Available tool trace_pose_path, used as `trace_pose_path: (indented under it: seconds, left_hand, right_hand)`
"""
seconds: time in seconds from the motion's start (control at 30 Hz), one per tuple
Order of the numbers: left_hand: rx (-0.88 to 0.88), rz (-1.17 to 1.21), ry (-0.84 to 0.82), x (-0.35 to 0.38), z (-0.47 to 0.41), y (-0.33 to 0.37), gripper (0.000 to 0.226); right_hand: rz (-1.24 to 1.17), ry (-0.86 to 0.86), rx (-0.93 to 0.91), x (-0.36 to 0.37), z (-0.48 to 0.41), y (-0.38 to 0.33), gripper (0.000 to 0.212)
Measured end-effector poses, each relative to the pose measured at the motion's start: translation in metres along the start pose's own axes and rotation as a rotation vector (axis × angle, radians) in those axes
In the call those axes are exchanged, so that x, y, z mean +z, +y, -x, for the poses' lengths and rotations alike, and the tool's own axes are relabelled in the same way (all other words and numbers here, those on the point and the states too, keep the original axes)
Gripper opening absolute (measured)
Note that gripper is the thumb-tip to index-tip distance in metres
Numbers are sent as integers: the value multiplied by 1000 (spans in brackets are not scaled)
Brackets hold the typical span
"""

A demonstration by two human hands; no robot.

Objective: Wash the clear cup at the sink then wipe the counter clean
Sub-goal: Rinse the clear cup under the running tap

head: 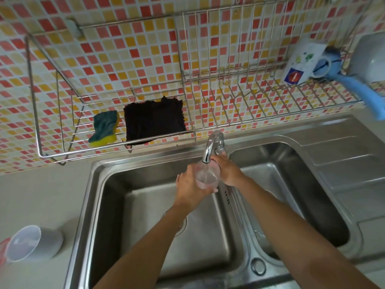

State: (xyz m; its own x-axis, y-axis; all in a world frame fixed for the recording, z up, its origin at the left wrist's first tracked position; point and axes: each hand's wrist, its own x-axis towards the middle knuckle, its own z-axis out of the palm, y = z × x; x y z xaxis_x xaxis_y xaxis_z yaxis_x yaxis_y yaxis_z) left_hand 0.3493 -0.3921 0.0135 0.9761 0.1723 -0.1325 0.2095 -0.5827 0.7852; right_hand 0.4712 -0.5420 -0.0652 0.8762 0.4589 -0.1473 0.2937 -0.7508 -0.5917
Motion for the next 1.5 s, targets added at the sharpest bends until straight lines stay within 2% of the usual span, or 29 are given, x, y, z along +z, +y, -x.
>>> trace_pose_path:
  seconds: [0.1,0.2,0.4,0.73,0.87,1.1,1.5]
  left_hand:
    - [-10,10,5,0,1,1,78]
    - [6,4,-9,0,2,-1,82]
    - [20,40,51,-5,4,-10,76]
    - [18,69,40,1,3,-5,75]
    - [-10,151,77,0,1,-2,71]
    - [51,44,-32,4,2,-1,78]
    - [8,167,56,7,3,-1,79]
  right_hand:
    - [-212,130,137,-2,-3,-7,20]
    - [-509,348,308,-12,0,-8,21]
    - [-520,433,311,-16,4,-9,20]
    - [-433,398,321,-21,5,-12,23]
    - [-414,379,317,-23,6,-14,23]
    - [-419,354,318,-27,9,-15,23]
    - [-402,336,331,-28,12,-18,27]
